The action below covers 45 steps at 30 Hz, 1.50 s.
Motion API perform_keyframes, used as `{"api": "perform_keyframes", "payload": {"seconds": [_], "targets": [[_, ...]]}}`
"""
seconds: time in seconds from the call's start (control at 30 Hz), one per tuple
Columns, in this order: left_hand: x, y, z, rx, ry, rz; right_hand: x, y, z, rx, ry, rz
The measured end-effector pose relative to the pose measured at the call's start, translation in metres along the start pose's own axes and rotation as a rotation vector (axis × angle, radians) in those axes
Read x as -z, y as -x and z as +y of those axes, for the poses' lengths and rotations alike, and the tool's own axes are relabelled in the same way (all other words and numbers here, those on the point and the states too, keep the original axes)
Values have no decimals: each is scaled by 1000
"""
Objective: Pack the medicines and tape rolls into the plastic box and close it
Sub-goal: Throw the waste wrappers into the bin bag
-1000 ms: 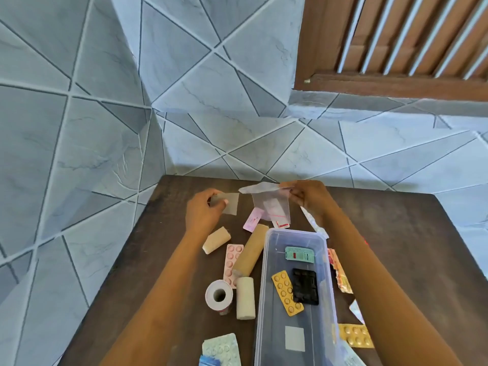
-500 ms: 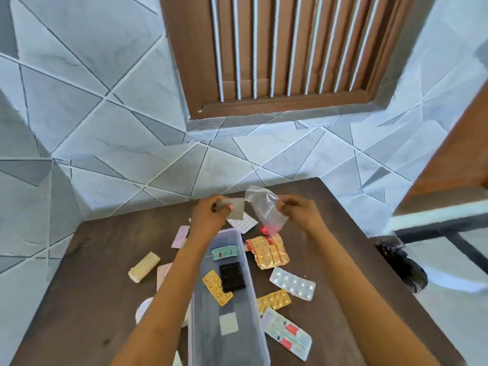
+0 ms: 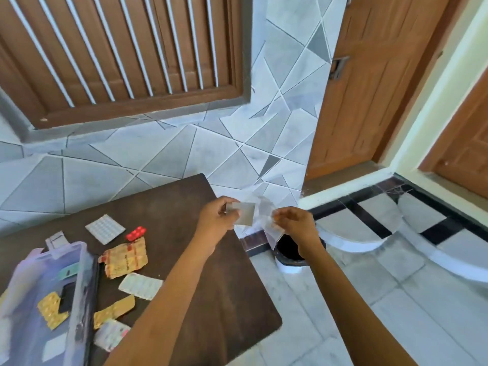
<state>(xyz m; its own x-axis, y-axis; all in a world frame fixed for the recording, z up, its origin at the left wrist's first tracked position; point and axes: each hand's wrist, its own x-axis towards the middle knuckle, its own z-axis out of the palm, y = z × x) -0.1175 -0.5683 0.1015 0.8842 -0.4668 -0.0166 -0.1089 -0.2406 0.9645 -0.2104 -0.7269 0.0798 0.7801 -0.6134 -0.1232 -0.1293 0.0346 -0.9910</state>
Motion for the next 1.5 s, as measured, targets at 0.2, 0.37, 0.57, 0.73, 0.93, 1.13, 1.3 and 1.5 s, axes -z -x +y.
{"api": "perform_keyframes", "payload": {"seconds": [0.2,0.37,0.57,0.73,0.93,1.13,1.3,1.5], "targets": [[-97,-28,20,-13,-56,-115,97,-32,13,34,131,-66],[-150,-72,17,-33,-173,-379,144,-72,19,-12,185,-197],[-229,-150,6,98,-153,-621,194,-152,31,-89,263,-244],[-276,-218,-7,169,-177,-575,224,-230,42,-220,278,-266],[-307,-282,-27,299,-186,-281,242,-303,72,-401,67,-38],[-352,-329,-87,557,-65,-126,241,-374,130,-528,68,-5],[-401,-359,-179,621,-232,2,235,-433,217,-584,250,-22],[-446,-398,-316,690,-489,-52,215,-496,352,-657,393,-24]]}}
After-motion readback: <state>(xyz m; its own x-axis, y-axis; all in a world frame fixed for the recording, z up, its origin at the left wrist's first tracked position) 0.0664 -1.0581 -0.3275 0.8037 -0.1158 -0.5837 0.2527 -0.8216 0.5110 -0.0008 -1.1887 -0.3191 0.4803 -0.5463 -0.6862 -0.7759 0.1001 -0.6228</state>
